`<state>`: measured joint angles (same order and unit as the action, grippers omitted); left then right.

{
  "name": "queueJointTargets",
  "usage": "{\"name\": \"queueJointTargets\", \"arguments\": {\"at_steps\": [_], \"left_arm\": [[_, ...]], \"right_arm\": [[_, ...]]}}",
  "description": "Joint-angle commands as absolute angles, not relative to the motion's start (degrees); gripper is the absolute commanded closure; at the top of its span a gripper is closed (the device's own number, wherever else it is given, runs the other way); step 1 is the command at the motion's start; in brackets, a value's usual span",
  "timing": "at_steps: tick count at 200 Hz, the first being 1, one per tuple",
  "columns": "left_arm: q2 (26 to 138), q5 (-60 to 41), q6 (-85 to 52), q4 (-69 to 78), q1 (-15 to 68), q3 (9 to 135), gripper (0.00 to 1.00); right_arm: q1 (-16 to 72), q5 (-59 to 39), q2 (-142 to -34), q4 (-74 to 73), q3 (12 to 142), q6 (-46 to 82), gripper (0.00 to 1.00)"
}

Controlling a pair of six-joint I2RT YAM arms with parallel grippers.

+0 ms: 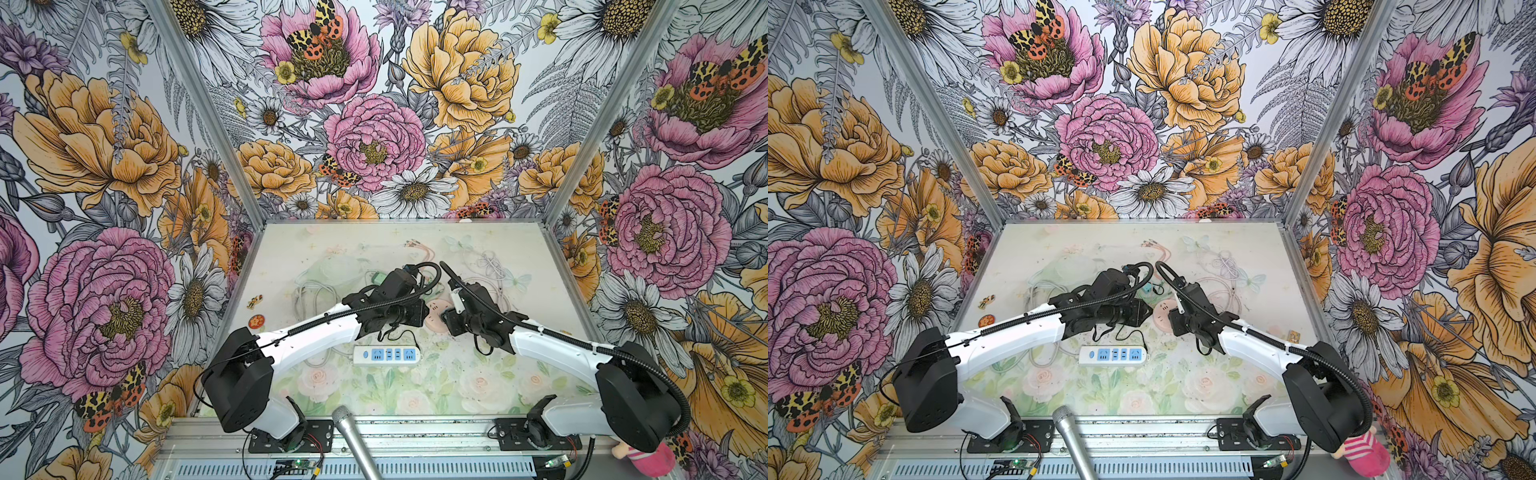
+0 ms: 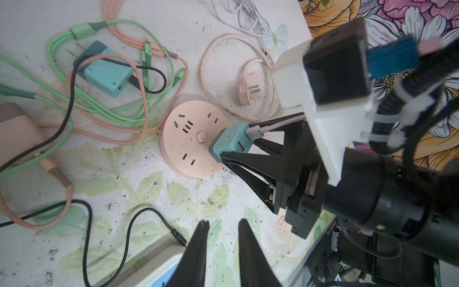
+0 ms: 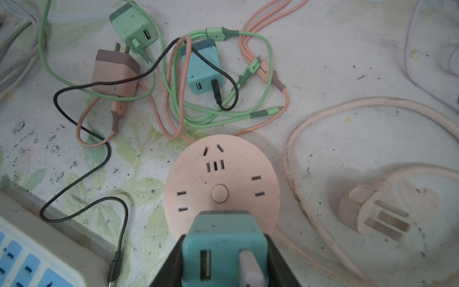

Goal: Insert the plug

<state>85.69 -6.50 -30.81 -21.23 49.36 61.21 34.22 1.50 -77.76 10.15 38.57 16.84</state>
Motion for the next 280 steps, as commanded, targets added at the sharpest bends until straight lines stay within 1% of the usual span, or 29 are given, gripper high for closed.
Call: {"name": "queueJointTargets", "arguments": {"at_steps": [1, 60, 125, 170, 195, 199, 215, 280], "left_arm": [[86.7, -8.4, -28.9, -20.9, 48.9, 61.5, 0.75], [86.9, -9.1, -28.9, -19.9, 48.0, 60.4, 0.75], [88.1, -11.4, -28.9, -17.1, 46.9, 59.4, 0.76], [87.8, -12.8, -30.5, -13.5, 46.8, 56.1, 0.76], [88.2, -12.5, -31.1, -12.8, 46.7, 55.0, 0.76], [88.2, -12.5, -31.2, -12.6, 46.6, 54.8, 0.76], [88.2, -12.6, -32.1, -11.4, 46.1, 53.8, 0.76], [89.2, -14.6, -33.5, -8.9, 44.2, 51.8, 0.76]], "right_arm": [[35.3, 2.2, -80.2, 14.7, 38.3, 16.3, 1.0], [36.6, 5.0, -82.5, 16.6, 38.7, 18.4, 1.0], [41.4, 7.1, -78.9, 18.7, 35.0, 27.4, 1.0], [45.1, 11.4, -76.5, 25.8, 34.7, 30.8, 1.0], [45.2, 12.3, -74.9, 29.2, 34.8, 31.9, 1.0], [46.6, 12.4, -74.6, 29.7, 34.8, 31.9, 1.0], [46.8, 12.7, -74.1, 30.3, 34.5, 32.5, 1.0], [48.1, 10.4, -79.2, 30.1, 34.2, 34.3, 1.0]]}}
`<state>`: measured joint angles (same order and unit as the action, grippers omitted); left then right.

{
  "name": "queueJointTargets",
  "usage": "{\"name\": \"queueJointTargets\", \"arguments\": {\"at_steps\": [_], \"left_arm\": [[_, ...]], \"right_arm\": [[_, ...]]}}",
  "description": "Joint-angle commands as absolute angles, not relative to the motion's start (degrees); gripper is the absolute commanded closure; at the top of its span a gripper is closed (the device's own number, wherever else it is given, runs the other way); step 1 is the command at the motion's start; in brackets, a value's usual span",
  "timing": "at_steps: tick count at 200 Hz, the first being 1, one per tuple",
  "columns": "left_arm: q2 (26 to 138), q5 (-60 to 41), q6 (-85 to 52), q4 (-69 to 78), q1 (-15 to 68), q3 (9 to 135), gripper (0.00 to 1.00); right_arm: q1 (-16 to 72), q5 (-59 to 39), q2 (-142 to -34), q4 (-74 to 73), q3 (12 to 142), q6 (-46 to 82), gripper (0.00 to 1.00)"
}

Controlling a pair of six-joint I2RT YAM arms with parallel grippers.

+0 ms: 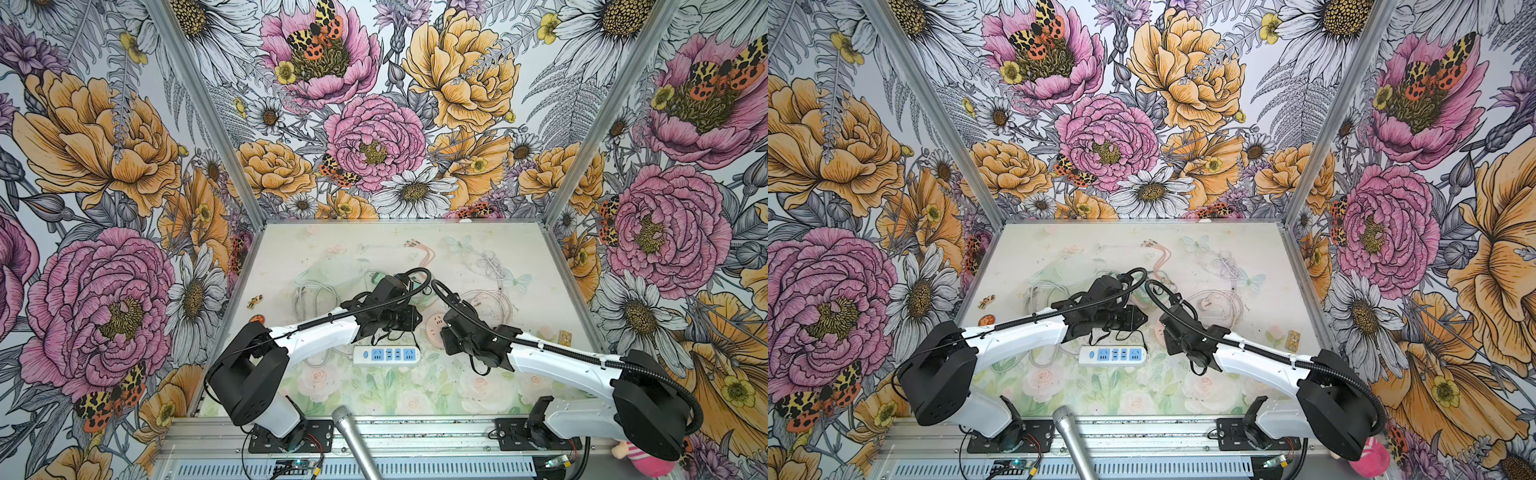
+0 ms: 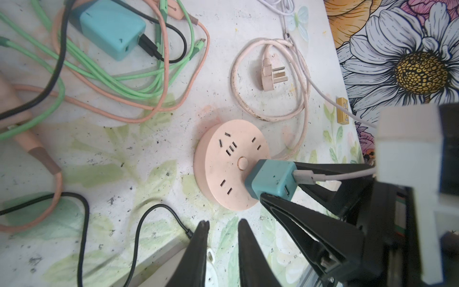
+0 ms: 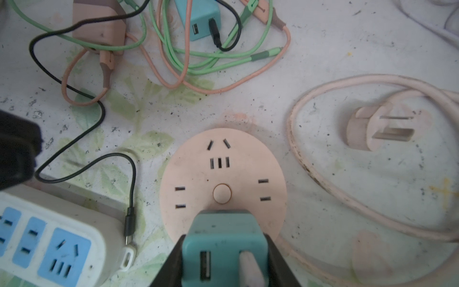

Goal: Insert the plug

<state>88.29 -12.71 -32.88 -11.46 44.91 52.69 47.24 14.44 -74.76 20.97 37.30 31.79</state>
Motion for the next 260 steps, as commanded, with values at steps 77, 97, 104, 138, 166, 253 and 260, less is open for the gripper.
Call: {"name": "queueJointTargets", "arguments": {"at_steps": [77, 97, 104, 138, 166, 253, 260], "left_arm": [[91.2, -17.9, -33.7, -7.4, 43.4, 52.8, 0.75], [93.2, -18.5, -33.6, -7.3, 43.4, 54.1, 0.75], [94.0, -18.2, -33.6, -7.4, 43.4, 54.6, 0.75], [97.3, -17.6, -34.0, -7.4, 43.5, 56.1, 0.76], [97.8, -16.4, -34.4, -7.2, 43.2, 56.0, 0.76], [96.2, -14.9, -34.4, -7.5, 42.5, 55.6, 0.76], [96.0, -14.8, -34.4, -7.7, 42.4, 55.6, 0.76]], "right_arm": [[49.0, 5.9, -81.4, 30.5, 32.9, 37.1, 1.0], [49.3, 5.7, -82.7, 30.7, 32.8, 37.8, 1.0], [49.4, 5.6, -83.4, 30.8, 33.0, 38.0, 1.0], [49.8, 5.4, -87.6, 31.3, 34.4, 38.0, 1.0], [50.9, 4.8, -91.6, 31.8, 35.9, 38.2, 1.0], [51.1, 4.8, -87.5, 31.8, 33.6, 39.9, 1.0], [51.2, 4.5, -88.0, 31.8, 33.6, 40.0, 1.0]]}}
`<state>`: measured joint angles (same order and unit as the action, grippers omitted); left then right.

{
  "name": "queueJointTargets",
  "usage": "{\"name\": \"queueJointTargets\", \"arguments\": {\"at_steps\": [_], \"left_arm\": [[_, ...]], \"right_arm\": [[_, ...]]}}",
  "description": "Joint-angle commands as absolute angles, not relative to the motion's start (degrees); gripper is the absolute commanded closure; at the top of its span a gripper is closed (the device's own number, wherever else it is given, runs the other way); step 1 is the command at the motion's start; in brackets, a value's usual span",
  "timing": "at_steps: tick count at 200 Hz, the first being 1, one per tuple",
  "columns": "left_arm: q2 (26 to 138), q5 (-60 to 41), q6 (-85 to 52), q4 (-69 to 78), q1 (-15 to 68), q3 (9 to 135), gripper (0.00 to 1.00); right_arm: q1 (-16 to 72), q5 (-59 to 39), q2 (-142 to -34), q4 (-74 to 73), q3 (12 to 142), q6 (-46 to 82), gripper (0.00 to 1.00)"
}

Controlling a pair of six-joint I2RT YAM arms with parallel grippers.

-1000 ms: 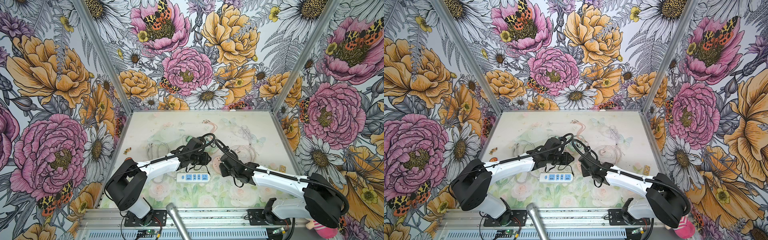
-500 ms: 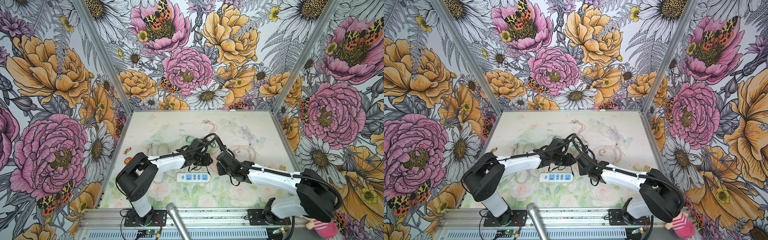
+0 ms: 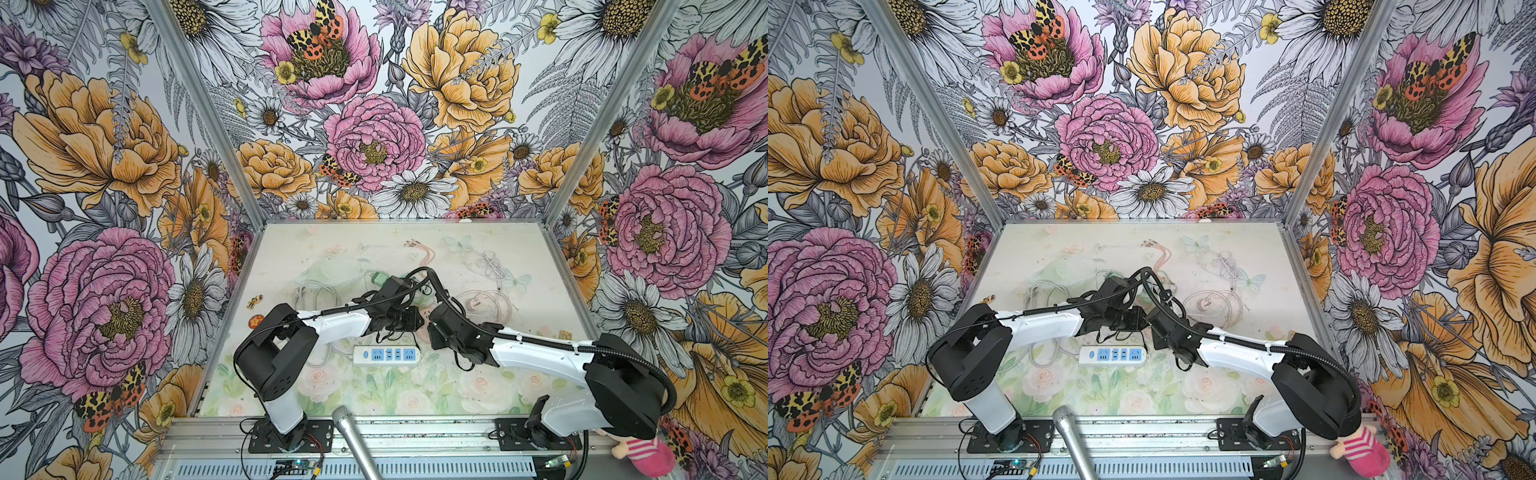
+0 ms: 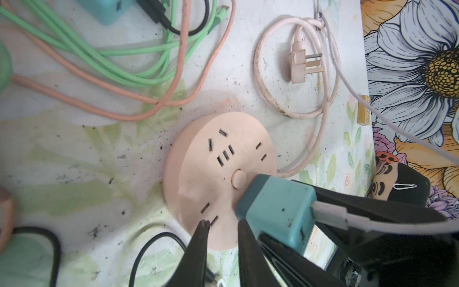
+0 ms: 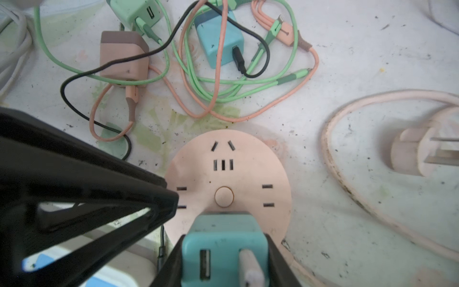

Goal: Insert the plug

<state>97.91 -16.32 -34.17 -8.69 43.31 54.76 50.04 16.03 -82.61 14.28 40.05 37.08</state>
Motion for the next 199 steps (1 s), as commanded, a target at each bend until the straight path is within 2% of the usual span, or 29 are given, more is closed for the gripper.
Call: {"name": "queueJointTargets", "arguments": {"at_steps": [1, 54, 121, 199], "left_arm": [[95.9, -14.8, -34.4, -7.7, 42.3, 55.6, 0.76], [95.7, -12.5, -34.5, -9.1, 41.5, 56.1, 0.76], [99.2, -8.4, -35.1, -8.4, 40.2, 57.5, 0.76], [106.0, -10.6, -35.9, -6.1, 40.6, 59.3, 0.76]], "right_arm": [[51.2, 4.5, -88.1, 31.8, 33.7, 40.0, 1.0], [51.4, 5.5, -93.5, 34.9, 38.4, 37.9, 1.0], [50.5, 5.6, -94.1, 37.8, 41.9, 34.3, 1.0], [49.9, 4.8, -95.0, 38.0, 42.3, 33.1, 1.0]]}}
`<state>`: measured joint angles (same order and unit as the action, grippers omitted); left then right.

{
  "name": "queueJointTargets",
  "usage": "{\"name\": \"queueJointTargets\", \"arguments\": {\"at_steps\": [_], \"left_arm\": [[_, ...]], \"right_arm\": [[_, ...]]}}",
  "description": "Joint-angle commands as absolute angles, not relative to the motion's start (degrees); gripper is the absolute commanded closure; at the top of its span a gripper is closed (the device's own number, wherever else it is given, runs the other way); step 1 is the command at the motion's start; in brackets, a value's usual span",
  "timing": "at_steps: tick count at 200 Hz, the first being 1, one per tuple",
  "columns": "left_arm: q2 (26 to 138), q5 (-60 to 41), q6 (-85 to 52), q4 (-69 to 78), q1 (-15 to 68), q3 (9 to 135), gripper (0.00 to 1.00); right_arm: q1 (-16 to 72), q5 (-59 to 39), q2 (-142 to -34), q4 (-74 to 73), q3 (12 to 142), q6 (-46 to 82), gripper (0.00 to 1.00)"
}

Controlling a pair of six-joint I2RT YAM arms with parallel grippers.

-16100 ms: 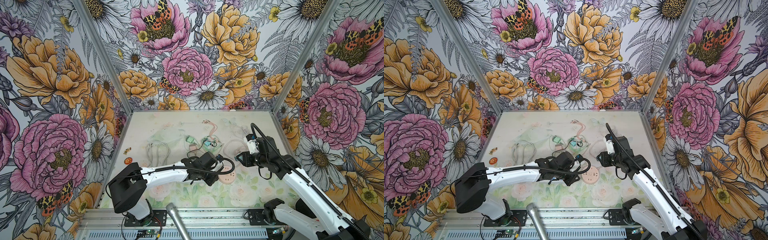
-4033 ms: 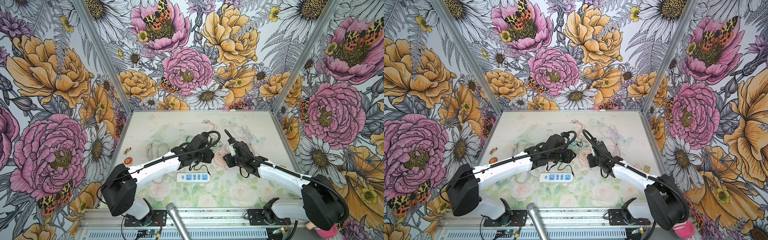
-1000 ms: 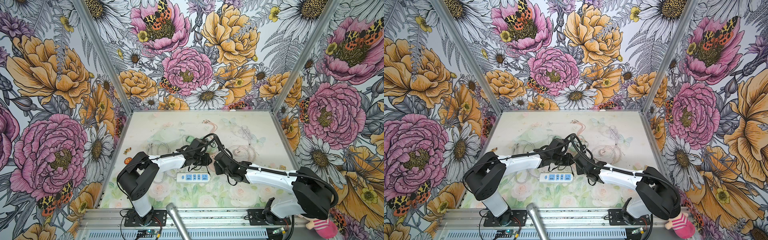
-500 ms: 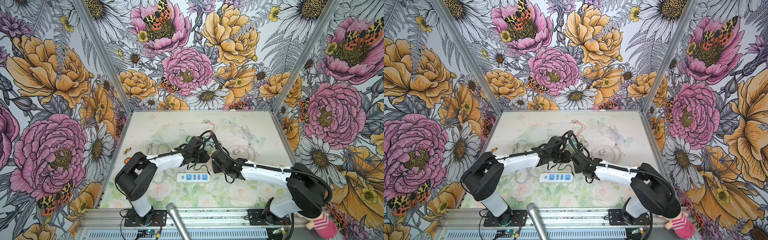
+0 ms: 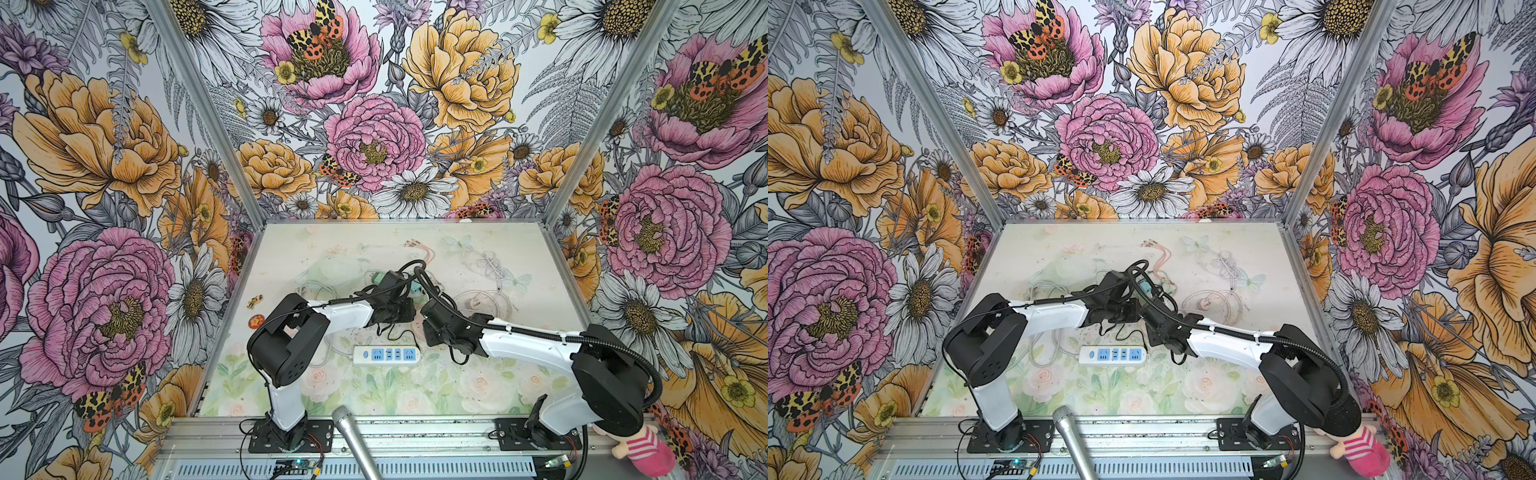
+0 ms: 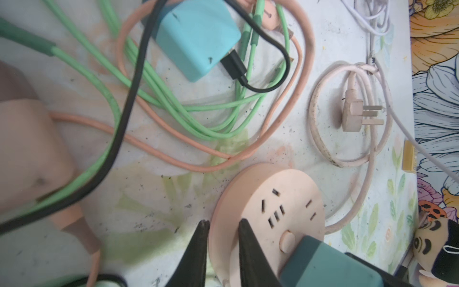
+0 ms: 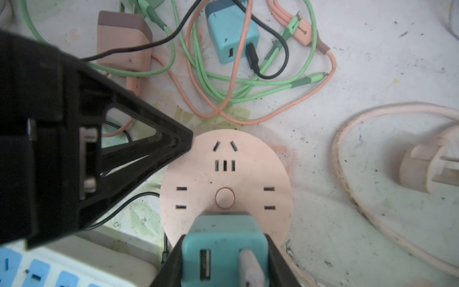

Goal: Insert the plug

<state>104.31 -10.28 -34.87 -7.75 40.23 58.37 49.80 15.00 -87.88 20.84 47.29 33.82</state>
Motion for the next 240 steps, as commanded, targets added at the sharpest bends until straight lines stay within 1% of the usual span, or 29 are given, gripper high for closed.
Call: {"name": "queueJointTargets", "arguments": {"at_steps": [1, 91, 145, 160, 193, 230, 233, 240], "left_arm": [[106.0, -10.6, -35.9, -6.1, 40.6, 59.3, 0.76], [104.9, -13.4, -39.2, -3.6, 44.6, 53.7, 0.76], [104.9, -13.6, -40.7, -2.6, 46.4, 53.3, 0.76], [104.9, -13.5, -41.0, -2.7, 46.2, 53.3, 0.77], [104.9, -13.1, -41.4, -2.7, 45.7, 53.7, 0.77], [104.9, -13.0, -42.2, -2.6, 45.3, 54.4, 0.77], [103.1, -13.0, -42.2, -2.6, 45.3, 54.5, 0.77], [102.8, -13.0, -42.3, -2.5, 45.3, 54.5, 0.77]], "right_arm": [[49.8, 4.7, -95.1, 38.0, 42.2, 33.1, 1.0], [48.7, 2.9, -96.8, 38.0, 43.1, 32.4, 1.0], [48.6, 2.1, -99.1, 37.8, 44.4, 32.7, 1.0], [48.4, 3.1, -97.9, 37.8, 44.7, 32.6, 0.96], [47.2, 4.9, -94.7, 37.8, 45.9, 32.0, 0.96], [45.9, 5.4, -91.2, 37.7, 47.0, 30.8, 0.85], [45.8, 5.6, -90.9, 37.7, 47.1, 30.6, 0.85], [45.7, 5.7, -90.3, 37.7, 47.4, 30.3, 0.82]]}}
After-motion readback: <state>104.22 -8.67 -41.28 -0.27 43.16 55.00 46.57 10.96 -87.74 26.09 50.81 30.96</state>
